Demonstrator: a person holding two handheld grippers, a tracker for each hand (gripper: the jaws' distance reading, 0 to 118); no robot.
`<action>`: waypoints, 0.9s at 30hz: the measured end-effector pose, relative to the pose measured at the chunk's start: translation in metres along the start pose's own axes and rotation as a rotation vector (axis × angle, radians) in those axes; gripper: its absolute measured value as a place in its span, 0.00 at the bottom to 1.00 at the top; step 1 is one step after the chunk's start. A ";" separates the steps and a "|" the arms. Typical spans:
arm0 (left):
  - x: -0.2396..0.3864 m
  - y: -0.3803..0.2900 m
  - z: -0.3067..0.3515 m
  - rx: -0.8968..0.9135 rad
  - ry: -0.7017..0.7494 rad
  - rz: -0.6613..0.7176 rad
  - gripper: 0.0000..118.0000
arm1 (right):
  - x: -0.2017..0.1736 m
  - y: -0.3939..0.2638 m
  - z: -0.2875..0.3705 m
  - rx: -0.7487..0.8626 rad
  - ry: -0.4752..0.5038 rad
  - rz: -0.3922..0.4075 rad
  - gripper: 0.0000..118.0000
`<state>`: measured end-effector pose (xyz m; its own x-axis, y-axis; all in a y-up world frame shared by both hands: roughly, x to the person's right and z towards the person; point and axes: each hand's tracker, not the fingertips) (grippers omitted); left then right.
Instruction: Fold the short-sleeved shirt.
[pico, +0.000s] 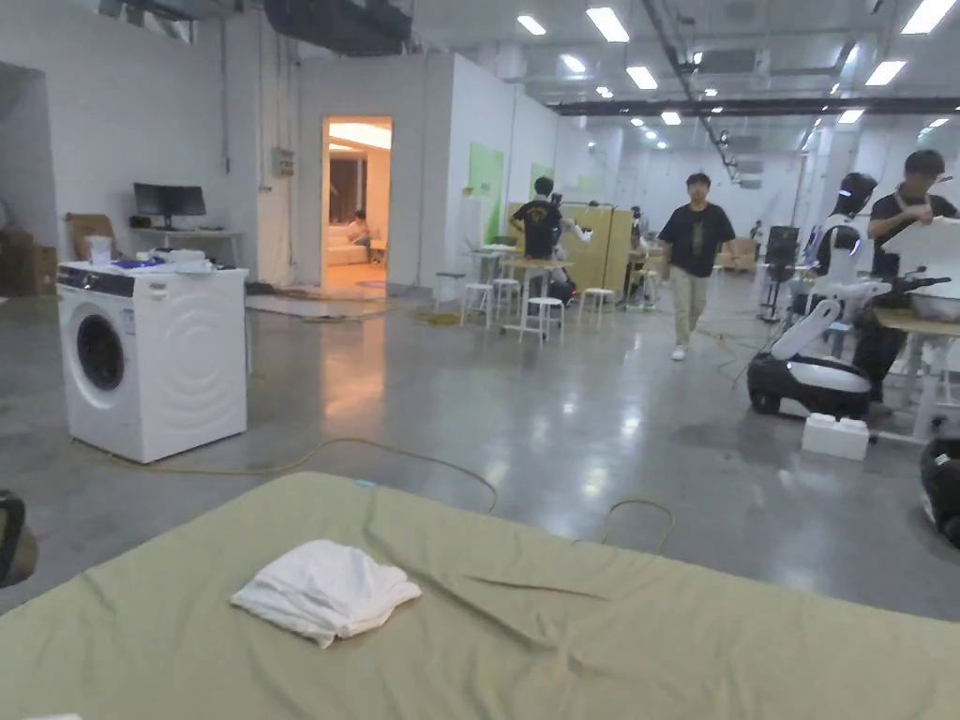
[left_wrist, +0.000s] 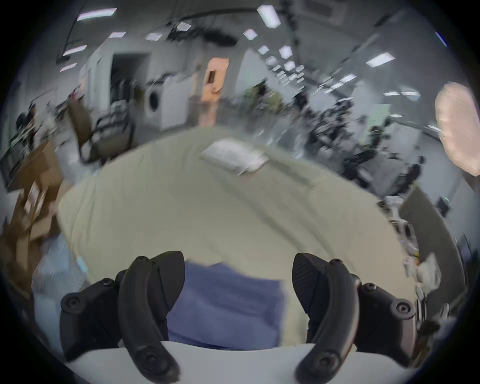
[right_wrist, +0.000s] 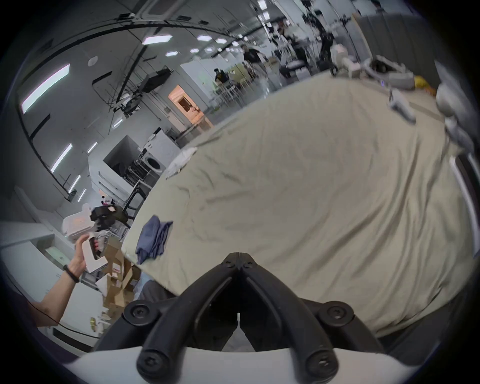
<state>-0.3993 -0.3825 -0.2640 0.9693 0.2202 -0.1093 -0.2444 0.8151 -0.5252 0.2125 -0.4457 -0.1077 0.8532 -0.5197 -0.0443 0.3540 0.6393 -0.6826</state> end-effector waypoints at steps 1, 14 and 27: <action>0.020 0.008 0.022 0.054 -0.067 -0.043 0.77 | -0.006 0.011 0.009 0.045 -0.014 0.042 0.00; 0.208 0.004 0.158 0.505 -0.222 -0.265 0.76 | -0.078 0.077 0.115 0.551 -0.155 0.414 0.00; 0.222 -0.036 0.194 0.608 -0.144 -0.328 0.00 | -0.085 0.059 0.149 0.777 -0.316 0.480 0.00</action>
<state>-0.1807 -0.2592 -0.1054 0.9926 -0.0538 0.1089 0.0477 0.9972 0.0576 0.2177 -0.2791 -0.0360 0.9965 -0.0009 0.0833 -0.0020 0.9994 0.0348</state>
